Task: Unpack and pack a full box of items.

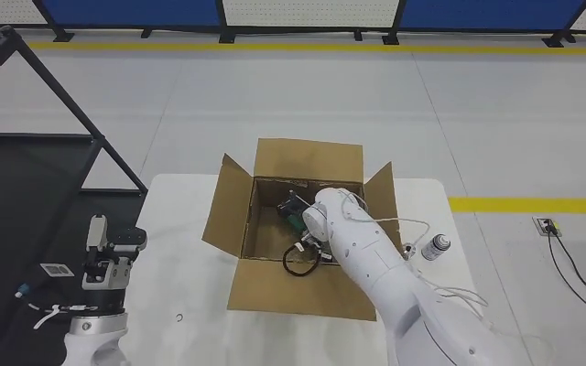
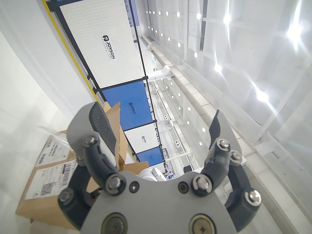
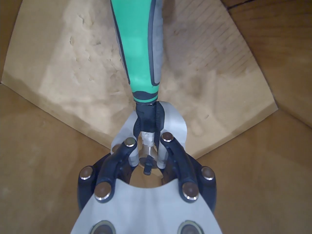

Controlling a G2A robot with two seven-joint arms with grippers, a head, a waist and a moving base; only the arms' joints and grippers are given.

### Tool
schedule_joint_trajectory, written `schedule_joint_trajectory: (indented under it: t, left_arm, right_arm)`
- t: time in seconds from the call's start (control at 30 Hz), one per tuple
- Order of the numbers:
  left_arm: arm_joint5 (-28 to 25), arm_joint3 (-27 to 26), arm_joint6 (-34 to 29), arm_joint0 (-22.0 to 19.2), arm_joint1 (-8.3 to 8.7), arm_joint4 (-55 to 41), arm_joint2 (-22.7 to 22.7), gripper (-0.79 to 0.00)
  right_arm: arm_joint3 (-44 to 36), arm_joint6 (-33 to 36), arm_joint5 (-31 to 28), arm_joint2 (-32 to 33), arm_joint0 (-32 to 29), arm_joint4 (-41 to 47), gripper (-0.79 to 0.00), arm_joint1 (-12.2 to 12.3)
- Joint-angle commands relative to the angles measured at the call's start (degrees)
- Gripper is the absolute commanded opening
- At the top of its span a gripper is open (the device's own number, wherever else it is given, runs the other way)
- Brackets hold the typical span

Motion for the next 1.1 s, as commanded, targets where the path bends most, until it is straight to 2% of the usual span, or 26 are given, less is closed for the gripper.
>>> schedule_joint_trajectory:
  t: [0.0,0.6,0.87,1.07]
  left_arm:
    - [0.0,0.0,-0.1,-0.1,0.01,0.1,0.2,0.000]
    - [0.5,0.0,0.0,-0.6,0.10,1.6,1.8,0.000]
    - [0.4,-0.3,-0.3,-0.4,0.14,2.1,2.2,0.000]
    - [0.5,-0.5,-0.5,-0.4,0.20,2.5,2.3,0.000]
  right_arm:
    - [0.1,-0.6,-1.3,0.5,0.4,0.6,-0.785,0.3]
    - [-2.0,-7.7,-17.8,2.6,1.6,0.1,-0.785,4.5]
    - [-5.8,-10.9,-21.9,3.7,1.3,-0.9,-0.785,6.9]
    - [-10.7,-13.5,-24.4,5.4,0.3,-1.7,-0.785,9.6]
